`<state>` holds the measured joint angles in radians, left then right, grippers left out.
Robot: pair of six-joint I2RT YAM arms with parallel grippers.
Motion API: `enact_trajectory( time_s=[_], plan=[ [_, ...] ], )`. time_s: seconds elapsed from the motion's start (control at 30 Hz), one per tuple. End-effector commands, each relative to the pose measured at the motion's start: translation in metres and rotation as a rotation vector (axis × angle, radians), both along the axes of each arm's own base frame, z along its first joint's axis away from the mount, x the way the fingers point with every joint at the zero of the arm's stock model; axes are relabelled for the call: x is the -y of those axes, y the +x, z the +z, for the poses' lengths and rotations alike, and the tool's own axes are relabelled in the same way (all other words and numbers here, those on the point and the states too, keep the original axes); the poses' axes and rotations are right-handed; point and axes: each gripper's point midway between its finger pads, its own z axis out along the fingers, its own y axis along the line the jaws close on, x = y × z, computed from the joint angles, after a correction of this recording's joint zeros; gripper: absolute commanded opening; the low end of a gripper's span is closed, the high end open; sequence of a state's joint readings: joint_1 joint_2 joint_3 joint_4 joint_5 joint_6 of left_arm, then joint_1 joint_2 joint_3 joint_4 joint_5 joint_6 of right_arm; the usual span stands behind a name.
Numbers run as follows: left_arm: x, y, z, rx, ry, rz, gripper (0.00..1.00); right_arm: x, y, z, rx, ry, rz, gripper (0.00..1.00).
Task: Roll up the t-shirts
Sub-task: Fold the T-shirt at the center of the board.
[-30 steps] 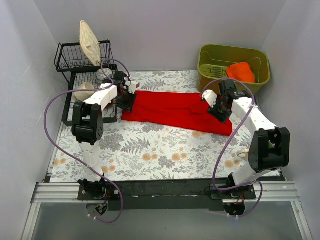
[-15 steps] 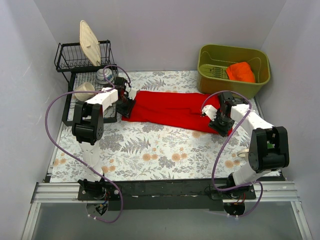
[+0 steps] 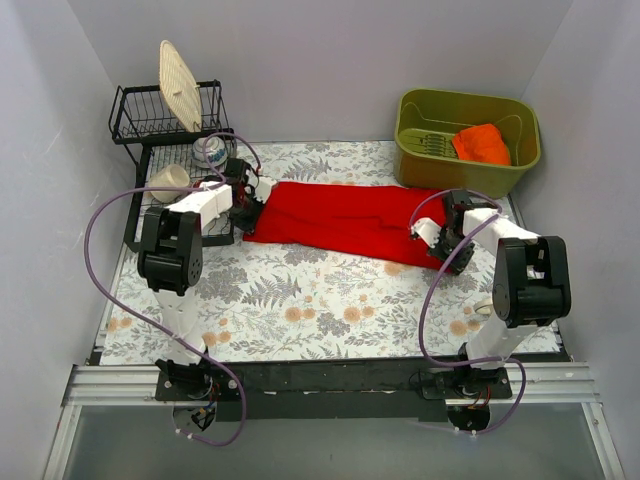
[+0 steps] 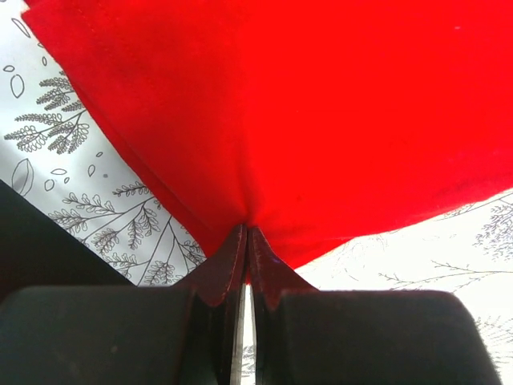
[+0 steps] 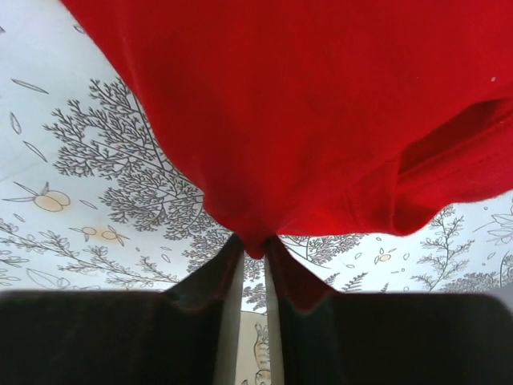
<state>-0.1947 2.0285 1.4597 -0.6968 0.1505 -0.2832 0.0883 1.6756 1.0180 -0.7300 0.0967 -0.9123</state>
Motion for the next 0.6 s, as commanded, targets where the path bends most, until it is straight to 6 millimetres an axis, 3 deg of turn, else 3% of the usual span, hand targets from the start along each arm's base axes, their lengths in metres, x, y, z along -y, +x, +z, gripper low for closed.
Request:
enact_trajectory(
  time_s=[0.0,0.13,0.27,0.4,0.43,0.5,0.53,0.57],
  plan=[
    [-0.013,-0.057,-0.023,-0.167,0.048,-0.043,0.00,0.009,-0.008,0.001,-0.030,0.003,0.023,0.17],
    [-0.014,-0.098,-0.007,-0.227,0.022,-0.064,0.00,0.023,-0.029,0.010,-0.070,0.000,0.075,0.15],
    [-0.018,-0.141,0.002,-0.277,0.004,-0.083,0.00,0.024,-0.055,0.013,-0.109,-0.002,0.161,0.15],
    [-0.017,-0.192,0.015,-0.357,-0.047,-0.129,0.00,0.021,-0.080,0.018,-0.152,0.023,0.209,0.15],
    [-0.015,-0.217,0.017,-0.416,-0.079,-0.145,0.00,0.020,-0.083,0.018,-0.158,0.030,0.217,0.15],
    [-0.014,-0.236,0.027,-0.409,-0.112,-0.189,0.00,0.019,-0.090,0.019,-0.160,0.035,0.234,0.17],
    [-0.014,-0.252,0.029,-0.446,-0.125,-0.201,0.08,0.019,-0.089,0.022,-0.154,0.036,0.234,0.21],
    [-0.014,-0.255,0.036,-0.427,-0.132,-0.215,0.20,0.018,-0.086,0.025,-0.142,0.044,0.239,0.33]
  ],
)
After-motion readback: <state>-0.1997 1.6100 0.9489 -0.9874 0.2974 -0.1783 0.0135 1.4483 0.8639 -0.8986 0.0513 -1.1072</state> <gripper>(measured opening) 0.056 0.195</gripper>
